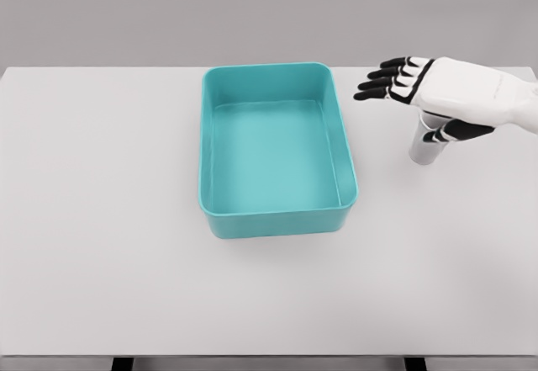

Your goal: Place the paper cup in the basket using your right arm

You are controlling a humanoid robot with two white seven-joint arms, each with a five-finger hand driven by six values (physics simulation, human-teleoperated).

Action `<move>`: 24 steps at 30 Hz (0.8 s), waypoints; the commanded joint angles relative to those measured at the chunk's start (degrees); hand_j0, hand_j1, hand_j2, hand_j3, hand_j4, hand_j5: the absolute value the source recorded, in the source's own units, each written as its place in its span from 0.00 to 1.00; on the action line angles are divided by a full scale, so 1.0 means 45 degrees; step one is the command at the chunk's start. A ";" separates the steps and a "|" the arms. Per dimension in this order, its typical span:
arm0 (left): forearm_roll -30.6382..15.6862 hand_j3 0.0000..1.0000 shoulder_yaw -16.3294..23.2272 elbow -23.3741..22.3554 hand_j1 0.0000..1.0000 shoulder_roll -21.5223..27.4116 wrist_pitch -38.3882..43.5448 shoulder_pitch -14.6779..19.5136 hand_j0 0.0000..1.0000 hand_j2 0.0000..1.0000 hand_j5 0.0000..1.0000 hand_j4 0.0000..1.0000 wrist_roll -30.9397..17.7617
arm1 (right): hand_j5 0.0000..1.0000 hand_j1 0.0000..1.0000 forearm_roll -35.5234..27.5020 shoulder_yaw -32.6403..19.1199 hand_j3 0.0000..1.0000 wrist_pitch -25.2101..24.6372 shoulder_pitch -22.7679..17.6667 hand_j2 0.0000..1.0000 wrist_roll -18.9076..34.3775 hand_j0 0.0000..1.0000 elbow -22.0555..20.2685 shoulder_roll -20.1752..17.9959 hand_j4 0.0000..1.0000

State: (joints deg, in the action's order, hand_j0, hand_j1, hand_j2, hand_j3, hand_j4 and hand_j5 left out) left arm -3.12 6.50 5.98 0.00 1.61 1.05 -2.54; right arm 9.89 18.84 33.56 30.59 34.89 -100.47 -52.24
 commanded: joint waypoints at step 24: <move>0.0009 1.00 0.0000 0.0000 1.00 0.0000 0.0013 0.0000 1.00 1.00 1.00 1.00 -0.0002 | 1.00 1.00 -0.6963 -0.5885 1.00 -0.5386 -0.4707 1.00 0.0025 1.00 0.1328 0.3348 1.00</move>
State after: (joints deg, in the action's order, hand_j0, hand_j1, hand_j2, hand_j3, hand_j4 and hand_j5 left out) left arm -3.12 6.50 5.98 0.00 1.62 1.05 -2.54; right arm -18.90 -4.69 14.14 9.14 35.03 -95.37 -40.02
